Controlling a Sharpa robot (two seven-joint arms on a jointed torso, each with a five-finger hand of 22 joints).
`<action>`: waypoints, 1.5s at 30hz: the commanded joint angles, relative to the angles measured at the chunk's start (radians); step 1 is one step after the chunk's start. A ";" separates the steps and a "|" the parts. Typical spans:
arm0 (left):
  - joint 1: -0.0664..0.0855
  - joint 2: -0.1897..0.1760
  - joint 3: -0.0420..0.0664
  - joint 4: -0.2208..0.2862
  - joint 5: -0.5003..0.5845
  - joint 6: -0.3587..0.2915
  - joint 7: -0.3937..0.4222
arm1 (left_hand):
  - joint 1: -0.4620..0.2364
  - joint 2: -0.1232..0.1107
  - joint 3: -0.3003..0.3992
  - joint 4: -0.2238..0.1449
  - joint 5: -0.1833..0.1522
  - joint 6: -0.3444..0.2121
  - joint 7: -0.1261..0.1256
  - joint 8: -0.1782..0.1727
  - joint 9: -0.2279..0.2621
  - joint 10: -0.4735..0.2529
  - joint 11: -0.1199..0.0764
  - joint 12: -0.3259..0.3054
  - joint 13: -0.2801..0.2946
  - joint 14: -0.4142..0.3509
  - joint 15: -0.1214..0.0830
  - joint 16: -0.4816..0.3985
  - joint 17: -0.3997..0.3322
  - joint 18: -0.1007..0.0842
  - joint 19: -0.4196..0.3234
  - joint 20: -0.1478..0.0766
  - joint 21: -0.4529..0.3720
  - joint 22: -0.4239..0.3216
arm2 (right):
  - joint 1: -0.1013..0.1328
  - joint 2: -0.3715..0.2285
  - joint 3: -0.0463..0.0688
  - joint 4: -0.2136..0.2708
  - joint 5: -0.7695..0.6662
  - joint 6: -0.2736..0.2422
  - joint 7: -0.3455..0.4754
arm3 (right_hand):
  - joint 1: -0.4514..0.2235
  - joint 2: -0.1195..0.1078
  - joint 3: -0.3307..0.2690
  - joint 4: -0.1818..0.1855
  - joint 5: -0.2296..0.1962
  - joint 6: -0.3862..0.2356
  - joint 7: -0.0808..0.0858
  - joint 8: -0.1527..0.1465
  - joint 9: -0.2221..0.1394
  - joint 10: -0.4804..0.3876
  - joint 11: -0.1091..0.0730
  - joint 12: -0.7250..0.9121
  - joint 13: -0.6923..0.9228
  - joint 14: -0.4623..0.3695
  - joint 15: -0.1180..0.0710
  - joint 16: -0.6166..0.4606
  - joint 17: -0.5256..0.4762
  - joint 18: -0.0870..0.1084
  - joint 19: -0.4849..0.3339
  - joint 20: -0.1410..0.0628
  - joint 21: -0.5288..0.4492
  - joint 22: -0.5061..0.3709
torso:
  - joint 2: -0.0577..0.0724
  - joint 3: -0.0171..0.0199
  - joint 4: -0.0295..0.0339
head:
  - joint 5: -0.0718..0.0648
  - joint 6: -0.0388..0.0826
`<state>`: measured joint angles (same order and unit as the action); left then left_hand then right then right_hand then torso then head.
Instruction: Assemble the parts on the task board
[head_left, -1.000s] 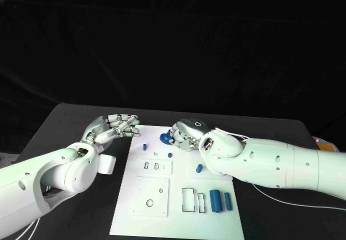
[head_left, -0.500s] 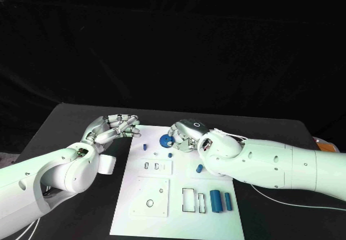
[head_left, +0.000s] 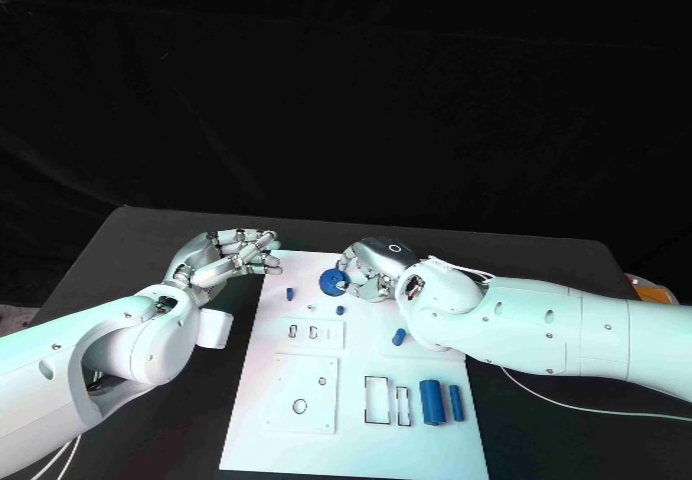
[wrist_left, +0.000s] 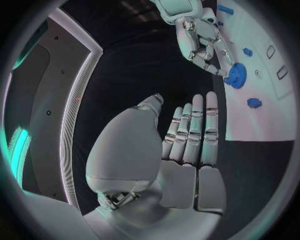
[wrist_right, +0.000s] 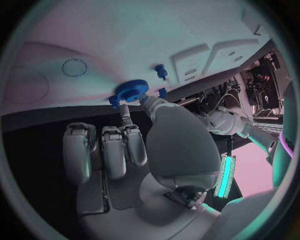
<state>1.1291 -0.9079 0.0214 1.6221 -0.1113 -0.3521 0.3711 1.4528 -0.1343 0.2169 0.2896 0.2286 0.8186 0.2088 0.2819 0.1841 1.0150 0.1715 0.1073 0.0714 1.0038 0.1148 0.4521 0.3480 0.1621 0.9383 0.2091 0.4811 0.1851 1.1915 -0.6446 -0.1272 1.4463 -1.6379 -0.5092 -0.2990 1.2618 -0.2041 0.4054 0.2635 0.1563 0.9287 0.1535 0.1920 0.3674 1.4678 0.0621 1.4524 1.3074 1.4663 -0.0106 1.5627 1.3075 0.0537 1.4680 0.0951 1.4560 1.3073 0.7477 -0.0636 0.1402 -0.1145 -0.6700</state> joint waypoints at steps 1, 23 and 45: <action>0.001 0.003 0.001 0.001 0.002 0.021 0.002 | -0.004 -0.003 0.006 -0.002 -0.005 -0.008 0.023 -0.003 0.001 -0.005 0.002 -0.006 -0.001 -0.005 0.000 0.004 0.002 0.019 -0.005 0.001 0.007 0.001 | 0.000 0.002 0.000 -0.002 -0.002 0.003 0.002 | -0.003 0.004 -0.005 0.001 -0.001 -0.008 -0.001 -0.006 -0.002 0.021 0.006 -0.006 0.153 0.099 0.008 0.003 0.239 -0.015 0.009 0.007 -0.004 0.125 | 0.000 0.0008 -0.0001 | -0.002 -0.001; 0.001 -0.003 0.001 -0.009 0.001 0.023 0.005 | -0.002 0.000 0.008 -0.003 -0.005 -0.009 0.023 -0.003 0.002 -0.005 0.002 -0.007 -0.001 -0.007 0.000 0.004 0.003 0.018 -0.006 0.001 0.008 0.001 | 0.027 -0.213 0.011 0.144 0.302 -0.141 0.267 | 0.045 0.012 0.000 -0.030 0.037 -0.010 0.004 -0.011 0.005 0.011 0.010 -0.017 0.145 0.095 0.012 -0.002 0.219 -0.008 -0.010 0.012 -0.030 0.100 | -0.005 0.0067 -0.0180 | 0.005 0.015; -0.001 0.002 0.000 -0.013 0.001 0.040 0.006 | 0.002 0.002 0.014 -0.003 -0.005 0.008 0.016 0.008 0.008 0.016 -0.004 0.003 0.004 -0.009 -0.004 0.009 0.010 0.020 -0.009 0.001 0.013 0.003 | 0.026 -0.420 0.008 0.079 0.484 0.050 0.431 | 0.059 -0.033 -0.049 -0.064 0.056 -0.049 0.013 -0.039 0.005 -0.005 0.019 -0.034 0.131 0.095 0.019 -0.002 0.221 -0.007 -0.013 0.017 -0.038 0.097 | -0.009 0.0298 -0.0486 | -0.018 0.026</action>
<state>1.1278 -0.9081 0.0209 1.6077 -0.1114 -0.3358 0.3694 1.4528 -0.1343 0.2252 0.2869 0.2286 0.8186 0.2089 0.2871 0.1908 1.0263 0.1680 0.1039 0.0749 1.0003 0.1112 0.4563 0.3564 0.1621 0.9383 0.2091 0.4888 0.1870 1.2205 -1.0614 -0.1188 1.5336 -1.1802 -0.5293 0.0799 1.3187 -0.2320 0.3601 0.1988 0.2053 0.8858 0.1678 0.1566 0.3729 1.4625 0.0746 1.4246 1.3074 1.4664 0.0038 1.5626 1.3073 0.0537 1.4570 0.1060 1.4211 1.3077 0.7385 -0.0370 0.0943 -0.1278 -0.6433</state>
